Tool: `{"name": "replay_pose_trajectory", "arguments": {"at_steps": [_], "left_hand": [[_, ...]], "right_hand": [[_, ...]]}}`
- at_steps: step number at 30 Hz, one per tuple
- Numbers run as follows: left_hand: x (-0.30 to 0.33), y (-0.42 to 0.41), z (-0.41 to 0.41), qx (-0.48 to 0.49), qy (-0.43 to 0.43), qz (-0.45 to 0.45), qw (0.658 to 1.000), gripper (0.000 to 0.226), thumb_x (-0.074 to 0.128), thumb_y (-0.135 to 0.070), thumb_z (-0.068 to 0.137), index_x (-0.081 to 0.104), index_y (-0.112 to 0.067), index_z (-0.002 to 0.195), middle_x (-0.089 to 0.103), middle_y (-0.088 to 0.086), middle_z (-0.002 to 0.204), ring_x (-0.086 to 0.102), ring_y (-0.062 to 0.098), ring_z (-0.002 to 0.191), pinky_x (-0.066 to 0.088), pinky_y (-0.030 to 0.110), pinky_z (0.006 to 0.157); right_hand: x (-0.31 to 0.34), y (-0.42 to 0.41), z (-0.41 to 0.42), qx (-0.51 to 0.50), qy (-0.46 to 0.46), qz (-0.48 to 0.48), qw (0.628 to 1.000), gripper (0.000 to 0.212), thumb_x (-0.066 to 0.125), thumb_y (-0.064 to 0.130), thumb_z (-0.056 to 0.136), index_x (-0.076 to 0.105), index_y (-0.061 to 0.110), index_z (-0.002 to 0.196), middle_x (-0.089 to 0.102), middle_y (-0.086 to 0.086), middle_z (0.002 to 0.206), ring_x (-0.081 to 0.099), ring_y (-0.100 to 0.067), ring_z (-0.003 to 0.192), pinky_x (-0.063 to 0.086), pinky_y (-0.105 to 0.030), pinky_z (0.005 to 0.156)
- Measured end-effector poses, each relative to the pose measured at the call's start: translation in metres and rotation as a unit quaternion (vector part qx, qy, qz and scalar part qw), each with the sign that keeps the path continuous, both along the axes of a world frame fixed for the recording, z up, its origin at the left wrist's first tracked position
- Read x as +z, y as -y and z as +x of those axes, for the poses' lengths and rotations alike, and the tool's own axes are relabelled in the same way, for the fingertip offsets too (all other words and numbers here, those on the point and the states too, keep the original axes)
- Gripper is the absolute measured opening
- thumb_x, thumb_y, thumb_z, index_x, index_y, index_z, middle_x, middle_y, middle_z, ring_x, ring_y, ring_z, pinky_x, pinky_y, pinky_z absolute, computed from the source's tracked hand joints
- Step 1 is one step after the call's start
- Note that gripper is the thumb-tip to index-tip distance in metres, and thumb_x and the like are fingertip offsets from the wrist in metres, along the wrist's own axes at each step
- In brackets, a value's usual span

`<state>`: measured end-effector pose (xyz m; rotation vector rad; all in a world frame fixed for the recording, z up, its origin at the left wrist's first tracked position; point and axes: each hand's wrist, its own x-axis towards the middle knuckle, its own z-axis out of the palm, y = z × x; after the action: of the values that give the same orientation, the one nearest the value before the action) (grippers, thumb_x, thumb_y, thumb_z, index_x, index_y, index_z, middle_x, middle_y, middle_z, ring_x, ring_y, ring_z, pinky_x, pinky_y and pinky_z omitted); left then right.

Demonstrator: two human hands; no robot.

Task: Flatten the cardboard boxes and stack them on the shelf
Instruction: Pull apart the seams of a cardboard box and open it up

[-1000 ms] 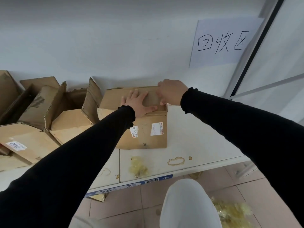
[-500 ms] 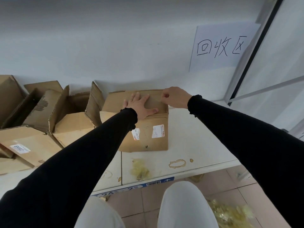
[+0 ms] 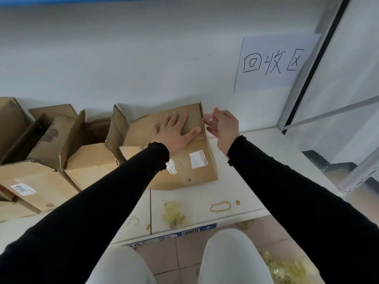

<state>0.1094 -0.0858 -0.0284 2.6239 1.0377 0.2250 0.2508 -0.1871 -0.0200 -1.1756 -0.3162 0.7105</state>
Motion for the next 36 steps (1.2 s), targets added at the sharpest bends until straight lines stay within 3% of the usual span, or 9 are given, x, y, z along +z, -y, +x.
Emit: {"name": "replay_pose_trajectory", "arguments": {"at_steps": [6, 10, 14, 18, 22, 25, 28, 33, 36], "left_hand": [[0.017, 0.018, -0.022, 0.015, 0.305, -0.052, 0.951, 0.089, 0.035, -0.082, 0.088, 0.001, -0.043, 0.160, 0.007, -0.018, 0.168, 0.008, 0.001, 0.153, -0.007, 0.043, 0.123], [-0.008, 0.016, -0.051, 0.020, 0.477, -0.215, 0.852, 0.085, 0.059, -0.050, 0.096, 0.005, -0.042, 0.160, 0.036, -0.023, 0.156, 0.035, -0.003, 0.143, 0.029, 0.037, 0.121], [-0.030, 0.014, -0.084, 0.082, 0.500, -0.204, 0.838, 0.097, 0.069, -0.026, 0.094, 0.000, -0.046, 0.158, 0.014, -0.016, 0.167, 0.020, 0.002, 0.151, 0.027, 0.040, 0.123], [-0.032, -0.008, -0.099, 0.087, 0.384, -0.154, 0.906, 0.070, 0.075, -0.032, 0.089, 0.042, -0.037, 0.151, 0.000, -0.015, 0.168, 0.007, 0.006, 0.154, 0.020, 0.044, 0.125], [-0.030, -0.020, -0.101, 0.099, 0.324, -0.170, 0.925, 0.065, 0.072, -0.047, 0.088, 0.047, -0.037, 0.148, -0.005, -0.021, 0.166, 0.007, 0.009, 0.153, 0.023, 0.043, 0.124], [-0.032, -0.026, -0.101, 0.092, 0.321, -0.176, 0.926, 0.067, 0.072, -0.049, 0.088, 0.046, -0.038, 0.148, -0.005, -0.023, 0.165, 0.008, 0.012, 0.154, 0.026, 0.045, 0.123], [-0.034, -0.029, -0.099, 0.080, 0.314, -0.186, 0.928, 0.067, 0.072, -0.049, 0.087, 0.046, -0.038, 0.148, -0.005, -0.022, 0.165, 0.009, 0.013, 0.154, 0.028, 0.045, 0.122], [-0.032, -0.031, -0.098, 0.085, 0.302, -0.181, 0.932, 0.069, 0.073, -0.050, 0.087, 0.045, -0.036, 0.149, -0.005, -0.022, 0.165, 0.011, 0.013, 0.153, 0.031, 0.041, 0.121], [-0.030, -0.030, -0.099, 0.086, 0.298, -0.183, 0.933, 0.069, 0.072, -0.049, 0.088, 0.045, -0.035, 0.150, -0.006, -0.022, 0.165, 0.013, 0.014, 0.152, 0.035, 0.032, 0.115]], "right_hand": [[0.064, -0.024, -0.058, 0.043, 0.135, 0.073, 0.987, 0.019, 0.060, 0.026, 0.102, 0.063, 0.011, 0.091, 0.077, -0.011, 0.099, 0.075, -0.023, 0.094, 0.059, -0.037, 0.087], [0.059, -0.037, -0.097, 0.106, 0.179, 0.057, 0.976, 0.021, 0.059, 0.024, 0.103, 0.060, 0.005, 0.094, 0.078, -0.009, 0.099, 0.076, -0.015, 0.090, 0.062, -0.032, 0.075], [0.043, -0.052, -0.112, 0.149, 0.138, 0.011, 0.979, 0.018, 0.056, 0.024, 0.105, 0.056, 0.009, 0.094, 0.073, -0.023, 0.109, 0.075, -0.020, 0.091, 0.061, -0.037, 0.081], [0.030, -0.061, -0.109, 0.176, 0.065, -0.023, 0.982, 0.019, 0.048, 0.024, 0.108, 0.054, 0.009, 0.117, 0.069, -0.022, 0.112, 0.069, -0.018, 0.087, 0.063, -0.034, 0.078], [0.021, -0.060, -0.069, 0.012, 0.144, -0.029, 0.989, 0.017, 0.052, 0.025, 0.105, 0.060, 0.013, 0.095, 0.058, 0.001, 0.078, 0.057, -0.013, 0.072, 0.060, -0.036, 0.078], [0.019, -0.050, -0.033, -0.116, 0.206, -0.061, 0.970, 0.017, 0.059, 0.024, 0.100, 0.058, 0.019, 0.084, 0.059, 0.005, 0.080, 0.054, -0.013, 0.067, 0.048, -0.032, 0.068], [0.016, -0.049, -0.021, -0.107, 0.230, -0.047, 0.966, 0.008, 0.063, 0.013, 0.095, 0.061, 0.018, 0.088, 0.067, -0.002, 0.087, 0.065, -0.017, 0.063, 0.055, -0.031, 0.061], [0.001, -0.062, -0.051, 0.092, 0.590, -0.181, 0.782, 0.014, 0.060, 0.031, 0.094, 0.071, 0.023, 0.092, 0.070, 0.011, 0.091, 0.063, -0.008, 0.091, 0.053, -0.030, 0.084], [-0.006, -0.062, -0.057, 0.076, 0.718, -0.215, 0.658, 0.036, 0.048, 0.052, 0.096, 0.072, 0.026, 0.097, 0.068, 0.011, 0.092, 0.050, -0.016, 0.108, 0.044, -0.031, 0.082]]}}
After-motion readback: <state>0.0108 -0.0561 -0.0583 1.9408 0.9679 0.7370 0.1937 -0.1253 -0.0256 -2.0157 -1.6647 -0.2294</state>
